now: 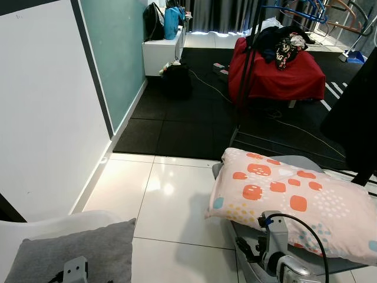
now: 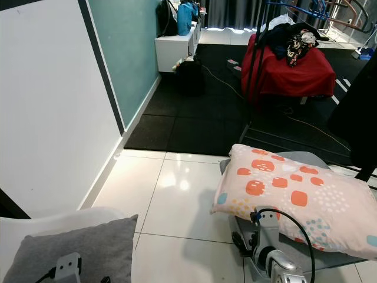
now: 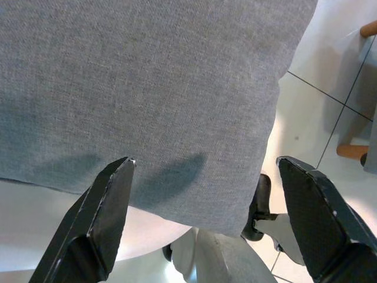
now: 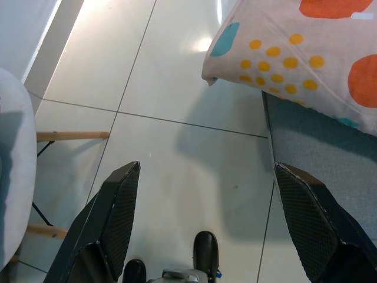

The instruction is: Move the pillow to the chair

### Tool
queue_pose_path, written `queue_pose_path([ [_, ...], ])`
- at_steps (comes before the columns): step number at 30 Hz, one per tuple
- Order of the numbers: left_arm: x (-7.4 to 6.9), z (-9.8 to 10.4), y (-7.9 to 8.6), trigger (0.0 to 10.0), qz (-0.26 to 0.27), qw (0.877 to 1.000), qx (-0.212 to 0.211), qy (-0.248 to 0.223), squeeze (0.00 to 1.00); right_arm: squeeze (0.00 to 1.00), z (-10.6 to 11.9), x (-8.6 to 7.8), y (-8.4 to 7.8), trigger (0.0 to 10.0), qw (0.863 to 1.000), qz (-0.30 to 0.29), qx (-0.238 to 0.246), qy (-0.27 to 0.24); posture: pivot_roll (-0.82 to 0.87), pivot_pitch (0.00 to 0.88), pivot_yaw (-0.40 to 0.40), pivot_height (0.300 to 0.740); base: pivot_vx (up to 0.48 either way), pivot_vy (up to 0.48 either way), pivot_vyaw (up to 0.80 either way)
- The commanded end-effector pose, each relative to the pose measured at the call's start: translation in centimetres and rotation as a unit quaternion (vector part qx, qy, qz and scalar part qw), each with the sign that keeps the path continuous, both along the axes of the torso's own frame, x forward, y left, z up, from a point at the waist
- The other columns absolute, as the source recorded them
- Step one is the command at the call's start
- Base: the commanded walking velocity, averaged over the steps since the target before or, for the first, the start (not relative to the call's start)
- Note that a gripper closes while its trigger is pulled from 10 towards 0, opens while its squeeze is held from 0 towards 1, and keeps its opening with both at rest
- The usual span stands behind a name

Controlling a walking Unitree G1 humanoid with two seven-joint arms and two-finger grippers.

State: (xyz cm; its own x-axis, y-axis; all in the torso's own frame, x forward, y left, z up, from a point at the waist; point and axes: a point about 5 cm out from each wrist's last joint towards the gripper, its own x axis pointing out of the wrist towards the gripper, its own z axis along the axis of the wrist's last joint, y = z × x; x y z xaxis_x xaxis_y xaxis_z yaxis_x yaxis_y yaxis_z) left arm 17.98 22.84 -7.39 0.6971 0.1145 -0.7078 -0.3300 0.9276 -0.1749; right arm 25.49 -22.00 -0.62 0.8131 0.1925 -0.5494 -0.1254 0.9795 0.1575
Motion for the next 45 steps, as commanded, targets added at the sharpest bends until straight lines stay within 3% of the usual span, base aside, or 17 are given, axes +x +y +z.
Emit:
queue_pose_path([
  [1, -0.2, -0.2, -0.3, 10.0, -0.001, 1.000, -0.002, 0.012, 0.00, 0.00, -0.3, -0.3, -0.1, 10.0, 1.000, -0.005, 0.006, 0.006, -0.10, 0.059, -0.017, 0.740, 0.000, 0.000, 0.00],
  [28, 0.9, 0.1, -0.8, 10.0, -0.001, 1.000, -0.005, 0.006, 0.00, 0.00, -0.7, -0.7, -0.4, 10.0, 1.000, -0.007, 0.006, 0.013, -0.10, 0.035, -0.019, 0.740, 0.000, 0.000, 0.00],
  [35, -0.2, 0.1, 0.6, 10.0, 0.006, 1.000, -0.003, -0.001, 0.00, 0.00, -0.7, -0.7, -0.7, 10.0, 1.000, -0.008, 0.006, 0.016, -0.09, 0.043, -0.027, 0.740, 0.000, 0.000, 0.00],
  [45, -0.5, 0.0, 0.9, 10.0, 0.006, 1.000, -0.004, 0.000, 0.00, 0.00, -0.6, -0.6, -0.6, 10.0, 1.000, -0.008, 0.006, 0.014, -0.10, 0.056, -0.020, 0.740, 0.000, 0.000, 0.00],
])
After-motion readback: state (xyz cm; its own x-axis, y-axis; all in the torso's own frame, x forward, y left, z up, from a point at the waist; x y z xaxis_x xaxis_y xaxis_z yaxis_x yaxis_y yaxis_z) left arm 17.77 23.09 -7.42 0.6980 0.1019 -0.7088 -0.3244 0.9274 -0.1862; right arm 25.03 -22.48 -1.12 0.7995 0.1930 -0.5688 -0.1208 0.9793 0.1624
